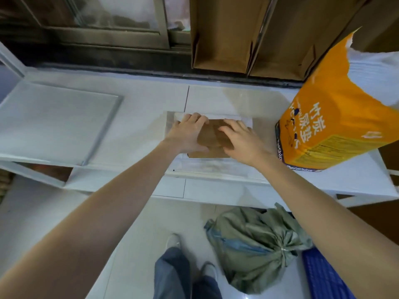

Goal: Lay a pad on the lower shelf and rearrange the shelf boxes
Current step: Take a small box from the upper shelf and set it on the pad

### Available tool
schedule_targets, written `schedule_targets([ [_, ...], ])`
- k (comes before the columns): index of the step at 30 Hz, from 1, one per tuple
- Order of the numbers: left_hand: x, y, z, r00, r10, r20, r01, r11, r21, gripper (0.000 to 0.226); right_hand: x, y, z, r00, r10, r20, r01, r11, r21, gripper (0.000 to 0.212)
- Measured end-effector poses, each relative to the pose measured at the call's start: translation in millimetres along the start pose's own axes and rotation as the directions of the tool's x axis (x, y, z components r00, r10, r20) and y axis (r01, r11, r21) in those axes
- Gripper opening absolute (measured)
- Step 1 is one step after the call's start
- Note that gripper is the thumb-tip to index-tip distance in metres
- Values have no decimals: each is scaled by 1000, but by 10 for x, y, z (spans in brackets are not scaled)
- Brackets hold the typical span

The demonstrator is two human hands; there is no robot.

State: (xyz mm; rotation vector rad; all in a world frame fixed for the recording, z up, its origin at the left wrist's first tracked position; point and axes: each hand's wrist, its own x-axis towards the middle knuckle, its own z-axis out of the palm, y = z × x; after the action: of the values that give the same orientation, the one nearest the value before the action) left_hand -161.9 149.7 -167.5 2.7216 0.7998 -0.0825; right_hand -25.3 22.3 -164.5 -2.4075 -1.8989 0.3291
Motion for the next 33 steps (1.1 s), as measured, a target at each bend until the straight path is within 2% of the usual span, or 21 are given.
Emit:
schedule_targets([
  [2,53,-31,57,1000,-7,-6,7,1000,7,76,-25,-1,118,999,6,-43,-7,1000,-26,52],
  [9,106,-119,193,999,-28,-15,27,995,-98,65,-18,-33,259,999,33,34,-33,999,-22,58],
  [13,44,-90,171,998,12,-69,-6,996,84,64,-2,-81,208,994,56,91,-51,997,-50,59],
  [17,-39,-71,42,998,45,-36,-38,985,165,63,-8,-84,74,987,63,150,-60,998,-21,62],
  [21,-152,-102,-211,994,71,-85,-57,985,161,67,-68,-82,-192,996,53,78,-55,998,23,61],
  [26,-268,31,-687,993,44,-108,-19,976,215,71,-177,-148,-713,1000,15,-9,-15,1000,-14,59],
  [33,-633,368,-1406,960,79,-270,-22,978,210,68,-434,-381,-1534,980,-52,-193,50,999,-15,57],
])
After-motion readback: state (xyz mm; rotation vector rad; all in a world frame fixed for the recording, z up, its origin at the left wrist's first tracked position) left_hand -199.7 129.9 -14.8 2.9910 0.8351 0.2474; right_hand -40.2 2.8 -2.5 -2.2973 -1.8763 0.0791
